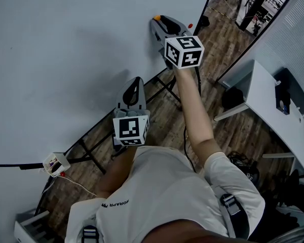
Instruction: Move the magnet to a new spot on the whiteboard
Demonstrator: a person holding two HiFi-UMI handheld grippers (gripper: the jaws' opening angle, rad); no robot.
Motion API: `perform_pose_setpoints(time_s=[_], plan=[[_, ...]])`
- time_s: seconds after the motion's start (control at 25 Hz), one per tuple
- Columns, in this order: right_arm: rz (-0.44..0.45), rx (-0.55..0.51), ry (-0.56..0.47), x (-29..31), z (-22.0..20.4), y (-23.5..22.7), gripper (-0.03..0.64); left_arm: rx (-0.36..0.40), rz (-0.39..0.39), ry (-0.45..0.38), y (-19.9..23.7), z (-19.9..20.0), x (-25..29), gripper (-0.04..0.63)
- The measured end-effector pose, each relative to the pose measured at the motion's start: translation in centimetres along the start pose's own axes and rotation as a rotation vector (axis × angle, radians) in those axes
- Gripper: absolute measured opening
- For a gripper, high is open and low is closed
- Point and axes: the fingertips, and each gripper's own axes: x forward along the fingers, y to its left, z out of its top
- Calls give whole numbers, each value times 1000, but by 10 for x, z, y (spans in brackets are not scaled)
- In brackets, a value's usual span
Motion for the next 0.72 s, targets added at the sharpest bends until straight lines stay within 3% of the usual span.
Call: perform_pose_setpoints(time_s=[0.48, 0.72], plan=[[5, -4, -4, 6, 2, -3, 130, -2, 5, 9, 1, -4, 5, 0], [42, 45, -24, 6, 4, -5, 130, -8, -1, 6, 1, 0, 6, 0]])
